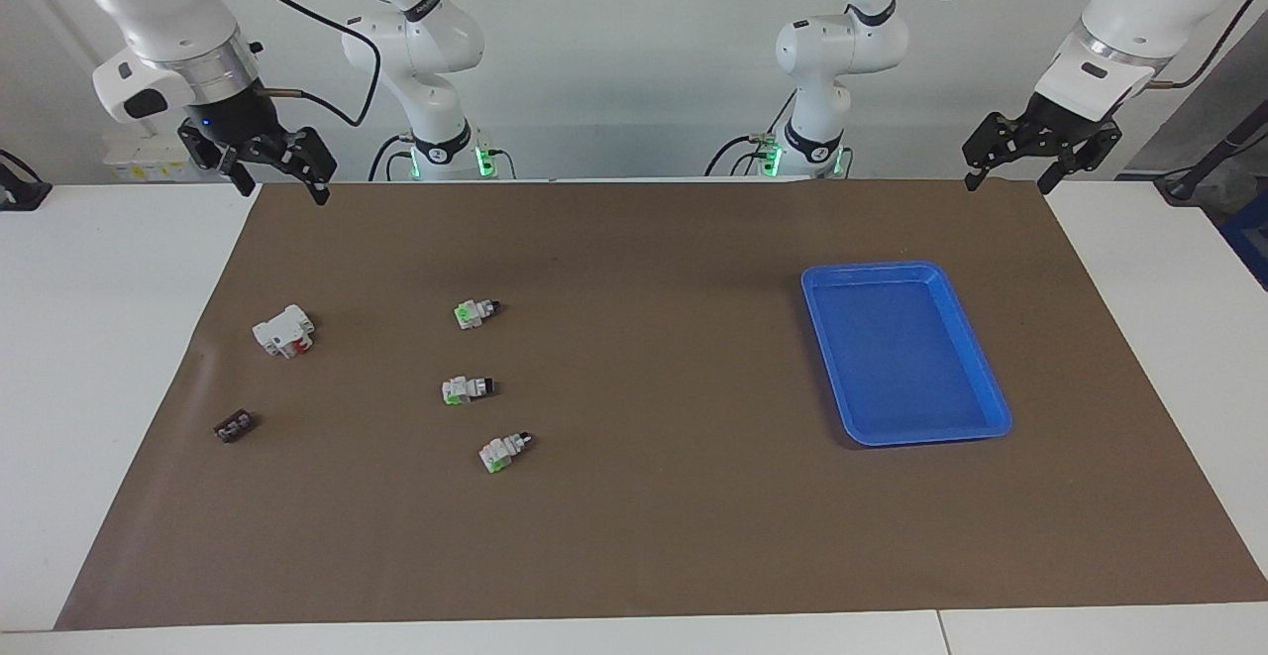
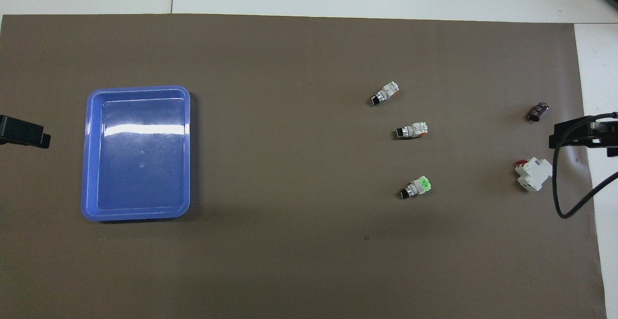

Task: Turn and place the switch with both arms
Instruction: 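Reach the right gripper down to the green-tipped white switch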

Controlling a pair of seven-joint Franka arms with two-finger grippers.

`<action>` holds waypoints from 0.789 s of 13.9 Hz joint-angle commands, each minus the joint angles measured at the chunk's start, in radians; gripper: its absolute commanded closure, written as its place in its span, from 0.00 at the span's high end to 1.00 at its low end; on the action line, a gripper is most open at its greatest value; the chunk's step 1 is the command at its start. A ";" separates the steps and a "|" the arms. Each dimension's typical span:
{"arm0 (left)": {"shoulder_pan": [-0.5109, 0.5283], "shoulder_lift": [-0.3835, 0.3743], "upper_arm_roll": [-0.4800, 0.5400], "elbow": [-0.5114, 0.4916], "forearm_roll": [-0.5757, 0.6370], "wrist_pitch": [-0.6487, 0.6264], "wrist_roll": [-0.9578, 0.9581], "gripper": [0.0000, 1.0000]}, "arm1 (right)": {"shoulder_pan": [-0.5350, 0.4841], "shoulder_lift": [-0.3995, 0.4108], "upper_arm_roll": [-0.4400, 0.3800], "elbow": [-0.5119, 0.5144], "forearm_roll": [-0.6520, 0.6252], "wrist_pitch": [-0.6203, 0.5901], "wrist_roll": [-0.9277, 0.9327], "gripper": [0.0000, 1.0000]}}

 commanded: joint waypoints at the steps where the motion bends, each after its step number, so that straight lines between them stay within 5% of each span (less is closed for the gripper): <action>1: 0.013 -0.027 -0.007 -0.027 -0.009 -0.007 0.003 1.00 | -0.014 -0.006 0.015 -0.010 0.009 0.006 -0.013 1.00; 7: 0.013 -0.027 -0.007 -0.026 -0.009 -0.007 0.003 1.00 | -0.014 -0.013 0.014 -0.028 0.009 0.042 -0.009 1.00; 11: 0.013 -0.027 -0.007 -0.027 -0.009 -0.007 0.003 1.00 | -0.003 -0.068 0.014 -0.265 0.009 0.276 0.300 1.00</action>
